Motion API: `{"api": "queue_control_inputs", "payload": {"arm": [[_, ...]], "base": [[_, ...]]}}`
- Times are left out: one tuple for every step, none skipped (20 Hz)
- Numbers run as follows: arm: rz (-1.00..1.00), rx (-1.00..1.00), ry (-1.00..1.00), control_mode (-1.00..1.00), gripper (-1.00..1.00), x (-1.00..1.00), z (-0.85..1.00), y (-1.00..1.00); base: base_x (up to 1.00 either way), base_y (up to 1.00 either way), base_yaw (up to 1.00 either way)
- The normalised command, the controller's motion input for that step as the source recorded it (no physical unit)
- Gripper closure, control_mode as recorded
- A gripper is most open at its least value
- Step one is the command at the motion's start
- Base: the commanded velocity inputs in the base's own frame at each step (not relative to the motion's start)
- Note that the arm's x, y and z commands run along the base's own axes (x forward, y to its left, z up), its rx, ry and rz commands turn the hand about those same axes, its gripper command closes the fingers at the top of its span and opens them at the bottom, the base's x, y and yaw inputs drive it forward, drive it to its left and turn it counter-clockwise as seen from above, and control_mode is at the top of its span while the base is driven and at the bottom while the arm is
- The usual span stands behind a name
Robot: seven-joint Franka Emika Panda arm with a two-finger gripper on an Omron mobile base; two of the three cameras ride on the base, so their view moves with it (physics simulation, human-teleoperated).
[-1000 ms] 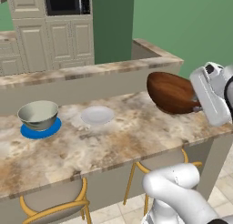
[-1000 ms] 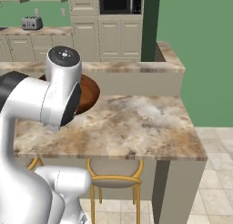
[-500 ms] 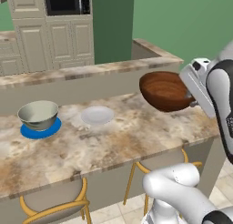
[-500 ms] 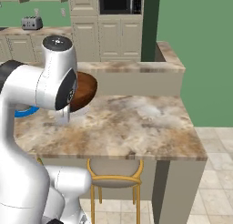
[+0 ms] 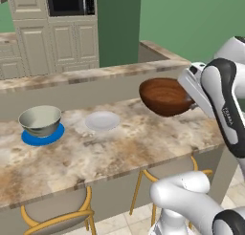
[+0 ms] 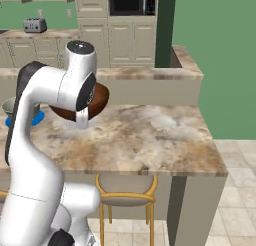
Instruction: Move the bowls from the cabinet to the plates on the dining table.
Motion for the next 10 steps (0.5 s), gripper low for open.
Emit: {"api": "queue_control_inputs", "payload": {"arm": [[0.05, 0.00, 0.06, -1.00, 1.00, 0.56, -0.33, 0.00], [0.05, 0.00, 0.03, -1.00, 1.00, 0.61, -0.34, 0.00], [0.04, 0.00, 0.02, -1.00, 1.00, 0.61, -0.27, 0.00], [0.02, 0.00, 0.00, -1.00, 1.00, 0.61, -0.20, 0.11], [0.01, 0.00, 0.00, -1.00, 1.00, 0.63, -0.17, 0.11], [0.01, 0.00, 0.00, -1.00, 1.00, 0.63, -0.15, 0.11], [0.01, 0.00, 0.00, -1.00, 1.00, 0.65, -0.18, 0.21], [0.01, 0.00, 0.00, -1.00, 1.00, 0.65, -0.19, 0.23], [0.01, 0.00, 0.00, -1.00, 1.00, 0.66, -0.16, 0.24], [0.03, 0.00, 0.00, -1.00, 1.00, 0.61, -0.11, 0.27]], "base": [[0.00, 0.00, 0.00], [0.00, 0.00, 0.00], [0.00, 0.00, 0.00], [0.00, 0.00, 0.00], [0.00, 0.00, 0.00], [0.00, 0.00, 0.00], [0.00, 0.00, 0.00], [0.00, 0.00, 0.00], [0.00, 0.00, 0.00], [0.00, 0.00, 0.00]]}}
